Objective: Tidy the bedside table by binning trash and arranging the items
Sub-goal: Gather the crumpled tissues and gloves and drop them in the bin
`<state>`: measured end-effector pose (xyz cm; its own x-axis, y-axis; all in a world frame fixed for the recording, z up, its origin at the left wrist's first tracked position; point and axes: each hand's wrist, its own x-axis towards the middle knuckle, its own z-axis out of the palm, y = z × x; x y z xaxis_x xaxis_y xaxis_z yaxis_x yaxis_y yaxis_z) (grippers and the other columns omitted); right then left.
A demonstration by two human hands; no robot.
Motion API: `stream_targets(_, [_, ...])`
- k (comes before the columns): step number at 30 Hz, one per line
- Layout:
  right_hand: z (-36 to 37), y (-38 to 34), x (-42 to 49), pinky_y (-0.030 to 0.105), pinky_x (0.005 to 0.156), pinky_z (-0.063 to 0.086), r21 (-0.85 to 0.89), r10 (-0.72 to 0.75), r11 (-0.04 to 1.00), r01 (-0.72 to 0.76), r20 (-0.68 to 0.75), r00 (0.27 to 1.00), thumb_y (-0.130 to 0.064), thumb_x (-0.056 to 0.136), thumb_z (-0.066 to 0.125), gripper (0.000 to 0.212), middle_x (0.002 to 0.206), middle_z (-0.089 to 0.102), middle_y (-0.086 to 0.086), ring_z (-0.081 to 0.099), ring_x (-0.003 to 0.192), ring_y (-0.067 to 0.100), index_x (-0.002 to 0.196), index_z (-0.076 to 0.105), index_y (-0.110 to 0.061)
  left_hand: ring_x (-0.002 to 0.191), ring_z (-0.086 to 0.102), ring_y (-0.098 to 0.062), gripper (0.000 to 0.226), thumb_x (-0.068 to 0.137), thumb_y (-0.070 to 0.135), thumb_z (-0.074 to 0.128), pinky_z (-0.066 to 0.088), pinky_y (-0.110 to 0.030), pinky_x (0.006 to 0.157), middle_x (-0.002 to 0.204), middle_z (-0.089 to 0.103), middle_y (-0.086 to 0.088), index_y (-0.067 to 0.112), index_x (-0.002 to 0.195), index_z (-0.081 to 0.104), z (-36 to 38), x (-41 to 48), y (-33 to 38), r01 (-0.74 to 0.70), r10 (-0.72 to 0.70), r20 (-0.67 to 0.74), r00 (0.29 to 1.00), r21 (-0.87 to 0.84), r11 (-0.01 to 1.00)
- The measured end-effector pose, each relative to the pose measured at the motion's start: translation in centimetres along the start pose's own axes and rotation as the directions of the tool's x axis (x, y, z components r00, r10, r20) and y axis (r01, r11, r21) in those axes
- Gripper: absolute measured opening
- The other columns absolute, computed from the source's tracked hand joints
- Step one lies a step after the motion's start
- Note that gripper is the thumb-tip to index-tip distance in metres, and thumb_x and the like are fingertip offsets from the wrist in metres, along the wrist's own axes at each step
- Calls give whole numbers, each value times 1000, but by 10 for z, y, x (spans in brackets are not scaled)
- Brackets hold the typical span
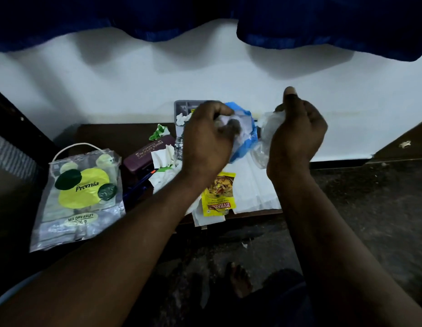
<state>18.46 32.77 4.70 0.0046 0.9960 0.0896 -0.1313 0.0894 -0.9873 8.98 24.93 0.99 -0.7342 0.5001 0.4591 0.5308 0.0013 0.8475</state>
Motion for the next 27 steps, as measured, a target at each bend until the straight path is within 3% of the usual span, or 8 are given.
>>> stream_targets(3, [6, 9, -3, 38, 76, 53, -117, 151, 983, -142, 71, 986, -39, 85, 73, 31, 59, 64, -7, 62, 69, 21, 62, 69, -19, 74, 67, -9, 17, 77, 6, 67, 53, -21, 69, 80, 71, 9, 16, 91, 68, -13, 15, 1, 295, -306, 1, 952, -266, 918])
stream_targets(7, [15, 17, -7, 33, 78, 52, -289, 274, 933, -213, 189, 943, -40, 91, 71, 26, 72, 70, -9, 66, 79, 19, 81, 75, -17, 54, 55, -27, 30, 81, -17, 46, 48, -28, 58, 64, 60, -13, 7, 79, 64, -34, 30, 6, 518, -609, 136, 781, -686, 511])
stream_targets(10, [21, 14, -10, 36, 88, 52, -398, 269, 904, -157, 242, 932, -50, 94, 67, 36, 91, 74, -2, 68, 94, 23, 92, 78, -15, 56, 59, -22, 31, 90, -7, 37, 53, -27, 65, 70, 59, -7, 13, 79, 58, -49, 33, 7, 596, -643, 368, 672, -784, 174])
stream_targets(13, [26, 11, -20, 45, 95, 58, -450, 281, 888, -98, 362, 889, -59, 93, 65, 50, 96, 77, 8, 72, 100, 30, 93, 77, -10, 58, 54, -17, 33, 92, -2, 32, 49, -27, 72, 70, 55, 3, 16, 73, 53, -59, 33, 6, 601, -635, 443, 633, -799, 42])
stream_targets(20, [43, 22, -42, 54, 102, 57, -295, 517, 850, -438, 633, 576, -49, 82, 83, 56, 118, 78, 11, 74, 112, 33, 122, 76, -11, 66, 39, -25, 36, 100, 30, 51, 43, -33, 76, 68, 36, -7, 12, 71, 42, -82, 37, 1, 716, -623, 500, 601, -684, 142])
stream_targets(23, [52, 23, -51, 56, 111, 50, -265, 451, 881, -392, 720, 527, -40, 80, 87, 54, 122, 76, 13, 72, 117, 34, 122, 76, -9, 86, 46, -27, 23, 96, 33, 69, 45, -33, 108, 86, 46, -9, 11, 89, 63, -88, 38, -2, 709, -673, 443, 592, -683, 174])
stream_targets(25, [56, 24, -57, 55, 109, 52, -278, 407, 911, -305, 727, 554, -34, 79, 88, 46, 117, 78, 15, 73, 114, 34, 115, 78, -7, 73, 52, -14, 22, 93, 33, 73, 51, -20, 84, 79, 49, -1, 16, 81, 66, -93, 36, -6, 708, -675, 420, 606, -671, 219])
stream_targets(27, [60, 23, -62, 49, 99, 57, -301, 370, 929, -216, 707, 602, -26, 81, 85, 37, 108, 77, 25, 75, 102, 33, 105, 77, 1, 55, 46, -9, 37, 88, 41, 77, 42, -21, 54, 66, 43, 4, 24, 64, 56, -99, 33, -7, 706, -655, 336, 677, -547, 449])
